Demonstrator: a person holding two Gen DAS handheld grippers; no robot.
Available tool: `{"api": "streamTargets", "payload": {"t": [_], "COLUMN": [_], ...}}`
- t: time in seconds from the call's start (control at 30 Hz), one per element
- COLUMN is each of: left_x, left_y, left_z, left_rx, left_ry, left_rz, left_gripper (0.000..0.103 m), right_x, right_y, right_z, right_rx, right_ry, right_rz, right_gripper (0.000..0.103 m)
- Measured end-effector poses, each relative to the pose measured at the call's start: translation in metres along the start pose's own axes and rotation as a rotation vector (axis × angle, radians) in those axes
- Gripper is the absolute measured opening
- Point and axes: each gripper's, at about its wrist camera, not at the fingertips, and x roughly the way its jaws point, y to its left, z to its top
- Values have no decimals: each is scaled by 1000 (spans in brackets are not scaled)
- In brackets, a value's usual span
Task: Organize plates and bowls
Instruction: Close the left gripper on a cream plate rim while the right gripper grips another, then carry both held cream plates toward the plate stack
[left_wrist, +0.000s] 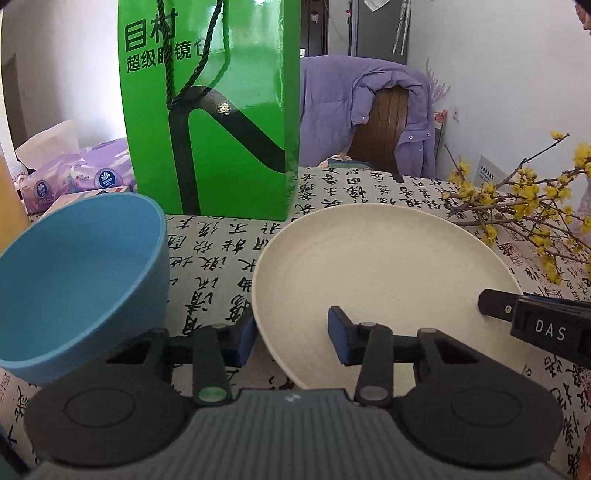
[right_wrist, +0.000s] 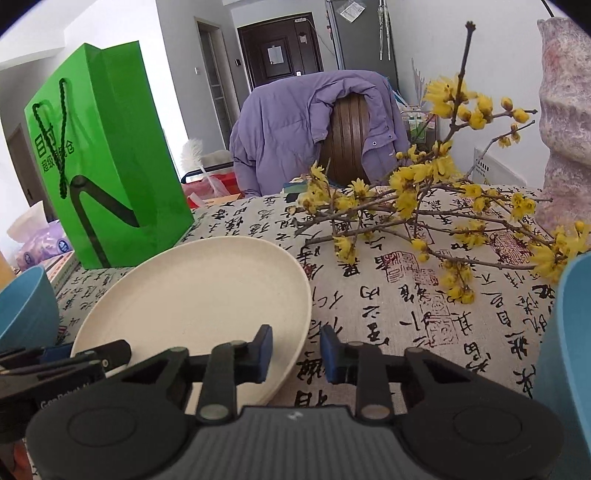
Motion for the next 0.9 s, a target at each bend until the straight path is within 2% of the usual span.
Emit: {"api": "streamTargets", "payload": {"t": [0.03,0.13,0.27,0.47,0.67,0.9], "left_x": [1,2,-1,-31,-83,-155], "left_y": [0,3,9,8,12,20], "left_z": [1,4,6,-6,-29,-68], "left_rx": [3,-4,-43,-34,-32,-50], "left_ry": [-3,-2,21,20,23,10], "left_rz": [11,21,-2,-20,-35,-48], "left_gripper": [29,18,17,17,17,16], "right_x": [1,0,-7,-41,-89,-161], "right_y": [0,-1,-1,6,9,18], "right_z": [0,1,1,-8,-29,-70], "right_rx": [-2,-3,-12,-55,-57,-54], "right_ry": [-8,-16,-14,-23,-28,-57], "right_rz": [2,-11,-13,-48,-35,-19], "right_gripper": [15,13,12,12,12,12]}}
